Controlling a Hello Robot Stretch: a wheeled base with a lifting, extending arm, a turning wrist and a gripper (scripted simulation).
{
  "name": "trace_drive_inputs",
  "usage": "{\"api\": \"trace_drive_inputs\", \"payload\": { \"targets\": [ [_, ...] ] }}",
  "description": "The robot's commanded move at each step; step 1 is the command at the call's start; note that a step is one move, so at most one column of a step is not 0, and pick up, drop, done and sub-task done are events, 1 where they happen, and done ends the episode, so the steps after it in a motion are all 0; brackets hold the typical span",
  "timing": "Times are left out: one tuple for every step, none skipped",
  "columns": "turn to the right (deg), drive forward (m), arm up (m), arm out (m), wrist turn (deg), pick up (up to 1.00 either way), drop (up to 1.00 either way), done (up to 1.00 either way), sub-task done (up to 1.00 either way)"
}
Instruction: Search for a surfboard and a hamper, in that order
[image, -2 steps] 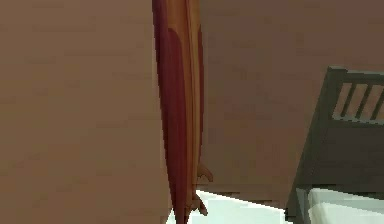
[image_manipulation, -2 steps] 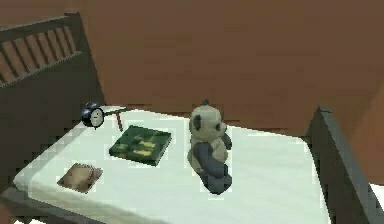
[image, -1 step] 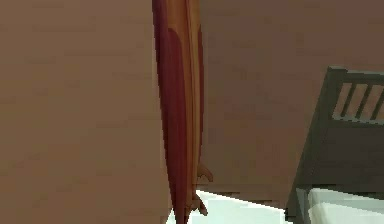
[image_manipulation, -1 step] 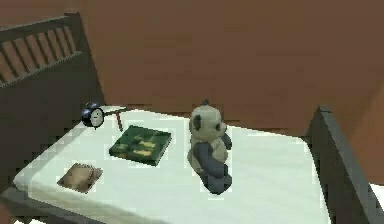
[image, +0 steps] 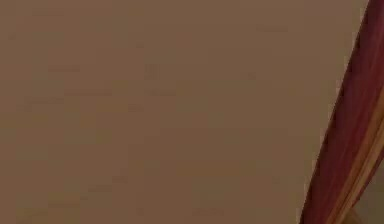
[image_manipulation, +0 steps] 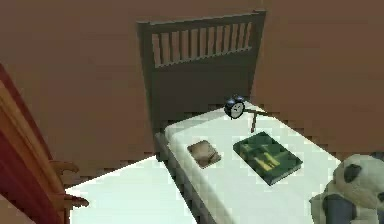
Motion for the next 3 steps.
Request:
{"api": "trace_drive_inputs", "payload": {
  "targets": [
    [-45.0, 0.0, 0.0, 0.0, 0.0, 0.0, 0.0, 0.0, 0.0],
    [-45.0, 0.0, 0.0, 0.0, 0.0, 0.0, 0.0, 0.0, 0.0],
    [-24.0, 0.0, 0.0, 0.0, 0.0, 0.0, 0.0, 0.0, 0.0]
  ]
}}
